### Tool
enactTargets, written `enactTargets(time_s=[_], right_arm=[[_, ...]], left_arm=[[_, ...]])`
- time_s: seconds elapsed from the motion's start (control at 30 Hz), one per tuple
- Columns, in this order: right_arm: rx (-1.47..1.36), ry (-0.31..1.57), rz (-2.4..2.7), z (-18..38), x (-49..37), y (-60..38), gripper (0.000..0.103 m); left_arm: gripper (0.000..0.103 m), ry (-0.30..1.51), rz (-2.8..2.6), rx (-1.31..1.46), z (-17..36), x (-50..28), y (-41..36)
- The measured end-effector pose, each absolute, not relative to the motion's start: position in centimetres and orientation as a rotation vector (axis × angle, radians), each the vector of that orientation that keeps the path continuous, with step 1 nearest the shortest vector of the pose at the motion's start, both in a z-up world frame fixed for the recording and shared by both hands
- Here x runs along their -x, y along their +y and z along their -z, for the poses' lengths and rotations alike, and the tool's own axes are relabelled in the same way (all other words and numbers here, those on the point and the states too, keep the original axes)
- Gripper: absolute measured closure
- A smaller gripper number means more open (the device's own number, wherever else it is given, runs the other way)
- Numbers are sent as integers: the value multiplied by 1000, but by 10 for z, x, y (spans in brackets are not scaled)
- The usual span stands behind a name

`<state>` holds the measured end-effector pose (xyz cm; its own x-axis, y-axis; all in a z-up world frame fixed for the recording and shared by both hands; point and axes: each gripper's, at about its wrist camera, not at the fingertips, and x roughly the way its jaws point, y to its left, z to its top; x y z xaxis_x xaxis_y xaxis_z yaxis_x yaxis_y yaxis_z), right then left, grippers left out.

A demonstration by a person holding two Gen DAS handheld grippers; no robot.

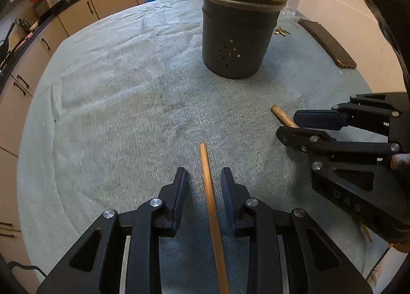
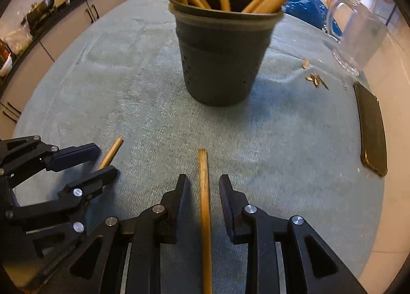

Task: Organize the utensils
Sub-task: 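Lift both chopsticks upright and carry them over the holder cup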

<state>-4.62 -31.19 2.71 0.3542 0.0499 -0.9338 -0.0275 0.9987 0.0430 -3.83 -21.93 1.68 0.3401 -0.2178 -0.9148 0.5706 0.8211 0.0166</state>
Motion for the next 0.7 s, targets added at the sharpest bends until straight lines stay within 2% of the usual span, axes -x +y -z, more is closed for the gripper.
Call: enactTargets(time_s=[0.07,0.13,0.2,0.23,0.33,0.7], right_arm=[[-21,1217,-49,-26,44,-312,83],[-30,1210,-44,-26,40,-309,92],[-46,1191,-35,-25,43,-310,95],[-66,1181,-39,-25,43,-311,95],[-151,1143,-48,-27,48,-321,96],[-213,861,-28,-95,108,-328,96]], left_arm=[[77,1108,531,-362,-16,34,-222],[77,1097,541,-353,-16,31,-225],[79,1090,546,-337,-16,29,-226],[99,1088,538,-334,-16,28,-225],[98,1122,541,-252,-21,22,-214],[98,921,556,-96,-95,55,-166]])
